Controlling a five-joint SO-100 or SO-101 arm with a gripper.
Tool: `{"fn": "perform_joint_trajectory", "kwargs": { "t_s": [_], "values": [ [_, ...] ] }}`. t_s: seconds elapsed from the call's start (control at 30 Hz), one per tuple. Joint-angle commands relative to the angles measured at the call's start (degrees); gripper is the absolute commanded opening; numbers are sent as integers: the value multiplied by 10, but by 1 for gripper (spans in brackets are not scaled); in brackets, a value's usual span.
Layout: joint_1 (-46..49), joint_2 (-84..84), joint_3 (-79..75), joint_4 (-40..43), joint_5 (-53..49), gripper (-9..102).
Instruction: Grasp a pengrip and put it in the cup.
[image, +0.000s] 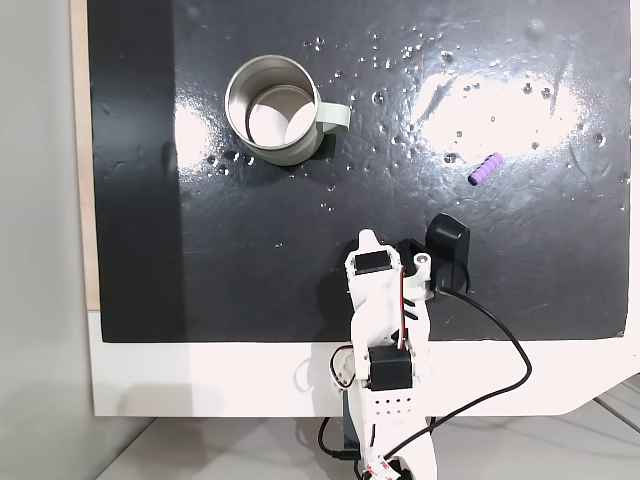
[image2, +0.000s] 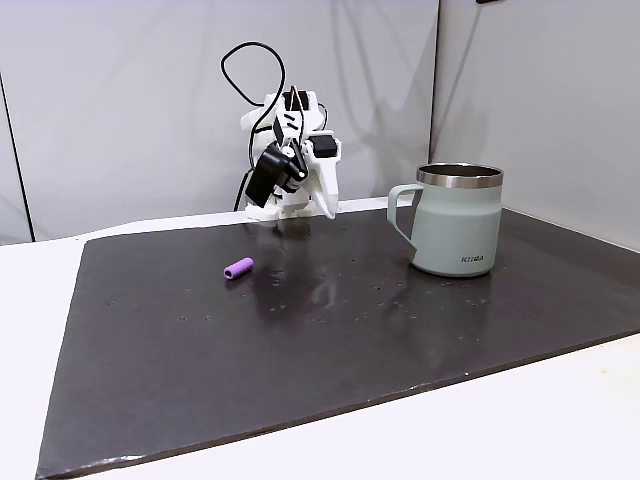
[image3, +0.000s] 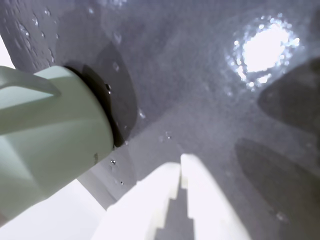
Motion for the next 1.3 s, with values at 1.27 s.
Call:
{"fn": "perform_joint_trajectory", "kwargs": {
  "t_s": [1.27],
  "values": [
    [233,-801,-581,-108,-352,0]
  ]
}}
